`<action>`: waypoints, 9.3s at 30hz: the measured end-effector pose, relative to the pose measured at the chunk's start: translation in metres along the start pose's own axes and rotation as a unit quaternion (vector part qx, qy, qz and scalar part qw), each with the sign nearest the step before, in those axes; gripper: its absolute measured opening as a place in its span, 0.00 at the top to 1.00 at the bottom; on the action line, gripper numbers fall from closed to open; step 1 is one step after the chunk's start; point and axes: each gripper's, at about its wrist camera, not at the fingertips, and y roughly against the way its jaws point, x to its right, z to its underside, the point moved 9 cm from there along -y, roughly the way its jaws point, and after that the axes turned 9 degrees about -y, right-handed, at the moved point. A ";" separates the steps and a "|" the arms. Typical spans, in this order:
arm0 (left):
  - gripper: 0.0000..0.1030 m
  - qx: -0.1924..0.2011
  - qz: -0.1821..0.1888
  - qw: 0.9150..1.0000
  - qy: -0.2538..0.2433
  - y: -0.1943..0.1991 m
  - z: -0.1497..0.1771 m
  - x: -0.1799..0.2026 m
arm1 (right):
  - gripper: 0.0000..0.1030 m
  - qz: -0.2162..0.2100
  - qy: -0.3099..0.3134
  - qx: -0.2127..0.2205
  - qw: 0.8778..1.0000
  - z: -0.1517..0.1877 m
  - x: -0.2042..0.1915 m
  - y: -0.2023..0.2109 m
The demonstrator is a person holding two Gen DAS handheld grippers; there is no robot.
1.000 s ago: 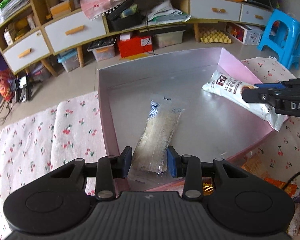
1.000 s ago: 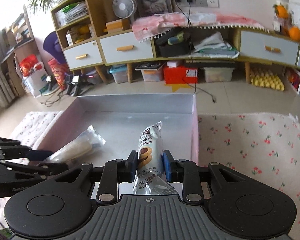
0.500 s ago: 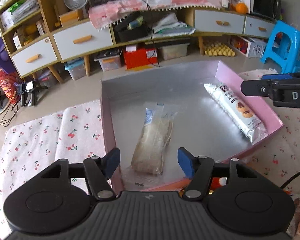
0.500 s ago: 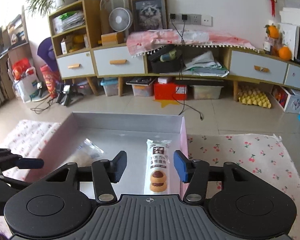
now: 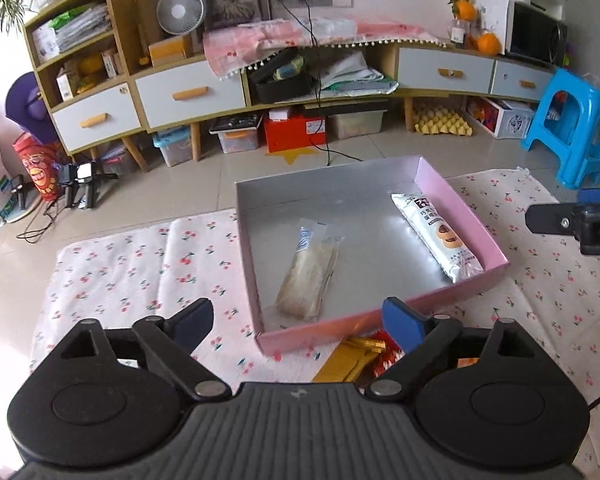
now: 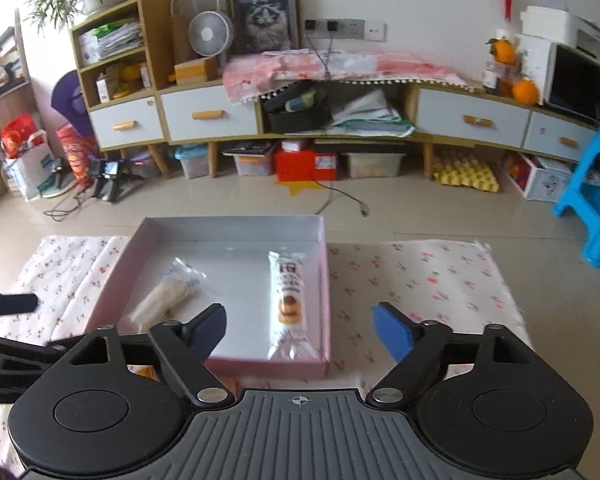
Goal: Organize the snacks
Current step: 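Withdraw both tools from the box back to the snack pile, then grasp the green wafer pack with the left tool while the right tool grasps the pink pack, then lower both packs into the pink box and open both tools, then withdraw both tools from the box toward the remaining snacks, then grasp a white bread pack with the left tool while the right tool grasps the orange-white biscuit pack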
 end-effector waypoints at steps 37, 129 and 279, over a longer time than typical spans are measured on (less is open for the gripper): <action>0.14 -0.156 0.068 0.979 0.113 0.028 0.142 0.018 | 0.07 0.003 -0.222 -0.242 0.945 0.164 0.043 0.011; 0.59 -0.003 0.108 0.974 0.201 0.005 0.006 -0.004 | 0.61 -0.097 -0.279 -0.086 0.952 0.039 0.007 -0.017; 0.67 -0.092 0.118 0.986 0.077 0.014 0.099 0.047 | 0.39 -0.027 -0.193 -0.235 0.952 0.151 0.004 -0.010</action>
